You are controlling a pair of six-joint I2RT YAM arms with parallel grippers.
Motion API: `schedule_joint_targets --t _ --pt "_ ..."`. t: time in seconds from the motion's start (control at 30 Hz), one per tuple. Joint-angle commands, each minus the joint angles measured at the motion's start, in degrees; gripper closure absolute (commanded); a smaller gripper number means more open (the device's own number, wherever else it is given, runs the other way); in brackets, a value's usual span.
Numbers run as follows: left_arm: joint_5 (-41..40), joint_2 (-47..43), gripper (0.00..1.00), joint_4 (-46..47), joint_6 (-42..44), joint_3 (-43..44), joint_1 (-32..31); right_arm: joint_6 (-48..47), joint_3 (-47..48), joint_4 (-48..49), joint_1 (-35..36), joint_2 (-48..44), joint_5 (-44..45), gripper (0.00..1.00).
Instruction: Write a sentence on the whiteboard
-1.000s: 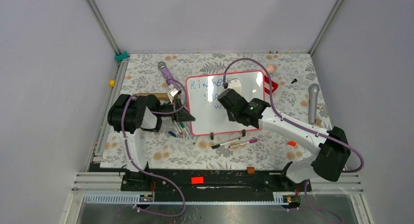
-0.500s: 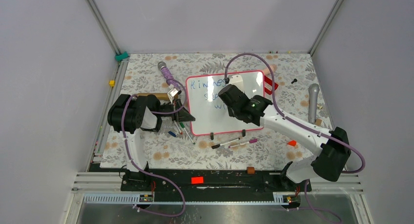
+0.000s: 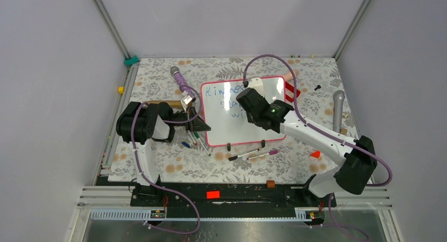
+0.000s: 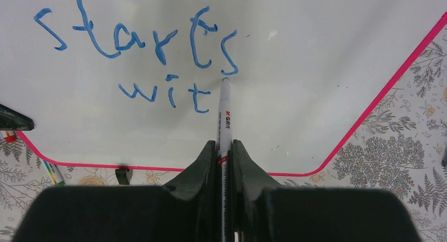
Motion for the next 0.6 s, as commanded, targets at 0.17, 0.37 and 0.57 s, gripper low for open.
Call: schedule_joint_targets --t 0.17,0.37,0.57 --pt "0.70 -0.16 1.00 2.12 0.92 -0.13 0.07 1.89 -1.44 1.06 -0.61 -0.86 -1.12 1.00" --pt "0.69 -0.10 1.00 2.10 0.87 -0.08 0.04 3.24 -4.72 0.99 -0.65 -2.58 -2.91 1.00" --pt "0.73 -0.03 1.00 2.07 0.85 -0.01 0.04 4.25 -5.76 1.03 -0.61 -2.99 -4.10 1.00"
